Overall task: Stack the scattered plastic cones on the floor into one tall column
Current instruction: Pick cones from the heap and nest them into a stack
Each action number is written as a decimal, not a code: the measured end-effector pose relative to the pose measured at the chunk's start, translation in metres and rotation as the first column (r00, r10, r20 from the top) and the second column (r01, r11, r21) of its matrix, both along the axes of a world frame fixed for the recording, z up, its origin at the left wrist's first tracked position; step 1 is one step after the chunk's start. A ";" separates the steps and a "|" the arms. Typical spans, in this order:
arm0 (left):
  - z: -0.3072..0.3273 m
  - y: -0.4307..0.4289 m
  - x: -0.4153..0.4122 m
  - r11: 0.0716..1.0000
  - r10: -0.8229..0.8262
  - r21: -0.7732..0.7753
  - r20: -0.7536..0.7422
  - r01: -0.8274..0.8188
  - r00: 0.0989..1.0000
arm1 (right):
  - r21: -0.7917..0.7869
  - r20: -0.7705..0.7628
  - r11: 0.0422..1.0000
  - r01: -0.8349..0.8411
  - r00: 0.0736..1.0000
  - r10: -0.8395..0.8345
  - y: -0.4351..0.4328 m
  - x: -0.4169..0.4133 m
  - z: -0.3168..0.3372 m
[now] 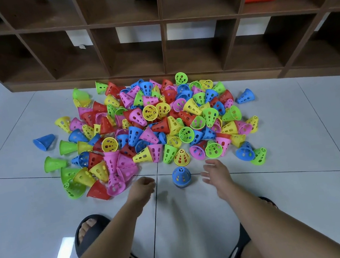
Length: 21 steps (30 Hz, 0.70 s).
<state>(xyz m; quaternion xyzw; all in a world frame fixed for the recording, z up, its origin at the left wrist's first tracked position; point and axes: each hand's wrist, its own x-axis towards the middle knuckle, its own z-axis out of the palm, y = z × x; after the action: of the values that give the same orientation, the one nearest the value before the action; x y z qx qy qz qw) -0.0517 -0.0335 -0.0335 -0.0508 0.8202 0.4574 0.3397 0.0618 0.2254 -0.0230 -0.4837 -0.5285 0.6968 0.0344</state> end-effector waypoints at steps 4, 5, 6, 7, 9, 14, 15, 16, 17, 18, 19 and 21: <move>0.004 -0.037 -0.023 0.993 0.067 -0.086 -0.114 -0.077 0.991 | 0.068 -0.049 0.998 0.017 0.999 -0.014 0.025 -0.010 0.006; 0.006 -0.047 -0.028 0.987 0.077 -0.127 -0.158 -0.097 0.985 | 0.085 -0.053 0.996 0.003 0.999 0.002 0.030 -0.012 0.008; 0.009 -0.056 -0.033 0.978 0.075 -0.174 -0.208 -0.112 0.975 | 0.101 -0.057 0.995 -0.015 0.998 0.021 0.035 -0.015 0.009; 0.011 -0.065 -0.039 0.967 0.076 -0.215 -0.257 -0.133 0.963 | 0.109 -0.059 0.994 -0.030 0.998 0.037 0.039 -0.018 0.010; 0.016 -0.082 -0.050 0.943 0.087 -0.275 -0.343 -0.189 0.935 | 0.108 -0.062 0.993 -0.049 0.996 0.056 0.046 -0.025 0.012; 0.010 -0.123 -0.066 0.879 0.116 -0.373 -0.439 -0.298 0.891 | 0.092 -0.018 0.990 -0.107 0.994 0.109 0.062 -0.036 0.005; 0.008 -0.127 -0.066 0.866 0.132 -0.385 -0.439 -0.319 0.889 | 0.099 0.000 0.986 -0.132 0.991 0.132 0.064 -0.036 0.005; 0.006 -0.130 -0.065 0.856 0.137 -0.402 -0.432 -0.325 0.892 | 0.112 0.014 0.982 -0.154 0.988 0.154 0.065 -0.037 0.004; 0.004 -0.131 -0.063 0.851 0.129 -0.416 -0.424 -0.319 0.896 | 0.120 0.022 0.978 -0.172 0.985 0.171 0.066 -0.036 0.005; 0.003 -0.131 -0.061 0.850 0.115 -0.427 -0.418 -0.307 0.901 | 0.126 0.025 0.975 -0.181 0.983 0.179 0.067 -0.036 0.005; 0.001 -0.132 -0.059 0.852 0.110 -0.428 -0.416 -0.301 0.903 | 0.133 0.030 0.974 -0.184 0.983 0.182 0.068 -0.036 0.004; -0.001 -0.134 -0.056 0.847 0.153 -0.416 -0.406 -0.331 0.901 | 0.168 0.058 0.971 -0.168 0.985 0.160 0.069 -0.035 0.001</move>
<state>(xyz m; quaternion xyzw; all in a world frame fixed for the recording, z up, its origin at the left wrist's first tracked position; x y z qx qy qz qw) -0.1077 -0.1673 -0.0343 -0.1532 0.9414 0.2833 0.1003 0.0270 0.2940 -0.0219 -0.4489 -0.6256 0.6380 0.0067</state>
